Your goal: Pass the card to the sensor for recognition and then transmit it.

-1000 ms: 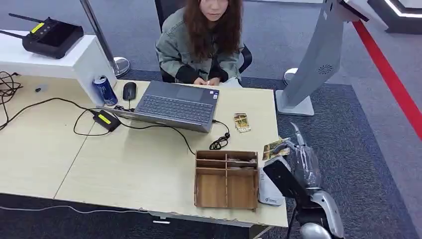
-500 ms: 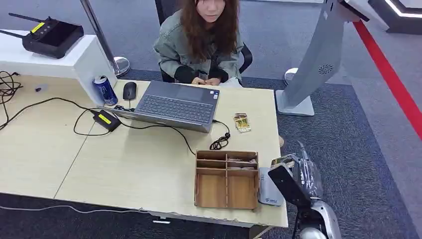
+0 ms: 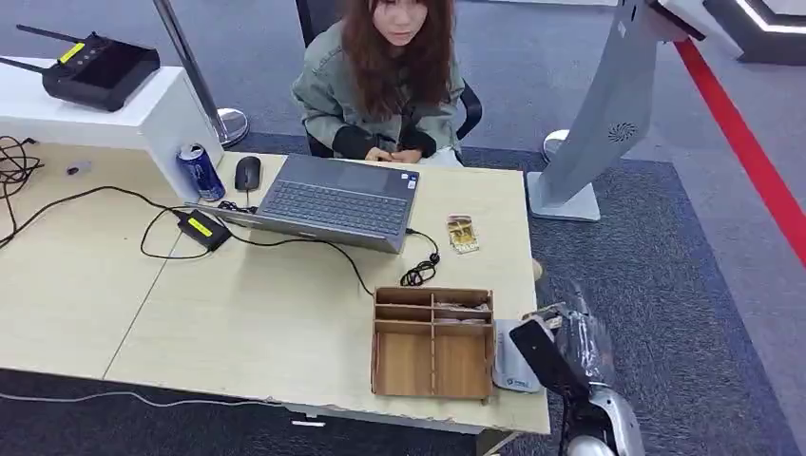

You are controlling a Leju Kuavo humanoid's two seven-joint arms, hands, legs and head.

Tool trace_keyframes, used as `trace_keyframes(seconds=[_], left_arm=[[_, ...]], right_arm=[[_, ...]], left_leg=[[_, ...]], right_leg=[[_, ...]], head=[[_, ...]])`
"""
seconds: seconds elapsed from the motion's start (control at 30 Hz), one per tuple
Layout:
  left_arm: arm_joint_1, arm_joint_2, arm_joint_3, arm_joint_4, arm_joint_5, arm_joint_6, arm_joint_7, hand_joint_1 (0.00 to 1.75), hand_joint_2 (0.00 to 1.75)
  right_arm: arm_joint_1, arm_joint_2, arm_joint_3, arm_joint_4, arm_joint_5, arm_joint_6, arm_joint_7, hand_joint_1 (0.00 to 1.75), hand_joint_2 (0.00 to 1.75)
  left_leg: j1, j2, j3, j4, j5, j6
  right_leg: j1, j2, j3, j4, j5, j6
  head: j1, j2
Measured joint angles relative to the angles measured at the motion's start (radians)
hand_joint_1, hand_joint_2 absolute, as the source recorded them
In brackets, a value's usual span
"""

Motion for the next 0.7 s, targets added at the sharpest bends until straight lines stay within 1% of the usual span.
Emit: trace_keyframes(seconds=[0.43, 0.57, 0.7], left_arm=[[0.000, 0.002, 0.003, 0.000, -0.007, 0.002, 0.000, 0.00, 0.00], [-0.001, 0.003, 0.005, 0.000, -0.017, -0.002, 0.002, 0.00, 0.00], [-0.001, 0.005, 0.010, 0.000, -0.020, -0.003, 0.002, 0.00, 0.00]], right_arm=[[-0.004, 0.033, 0.001, 0.085, 0.029, -0.021, 0.005, 1.75, 1.75], [-0.016, 0.044, 0.001, 0.140, 0.039, -0.055, 0.004, 1.75, 1.75], [-0.031, 0.052, 0.000, 0.199, 0.037, -0.078, -0.019, 1.75, 1.75]], left_leg=[[0.000, 0.000, 0.000, 0.000, 0.000, 0.000], [0.000, 0.000, 0.000, 0.000, 0.000, 0.000], [0.000, 0.000, 0.000, 0.000, 0.000, 0.000]], right_leg=[[0.000, 0.000, 0.000, 0.000, 0.000, 0.000], [0.000, 0.000, 0.000, 0.000, 0.000, 0.000], [0.000, 0.000, 0.000, 0.000, 0.000, 0.000]], head=[[0.000, 0.000], [0.000, 0.000], [0.000, 0.000]])
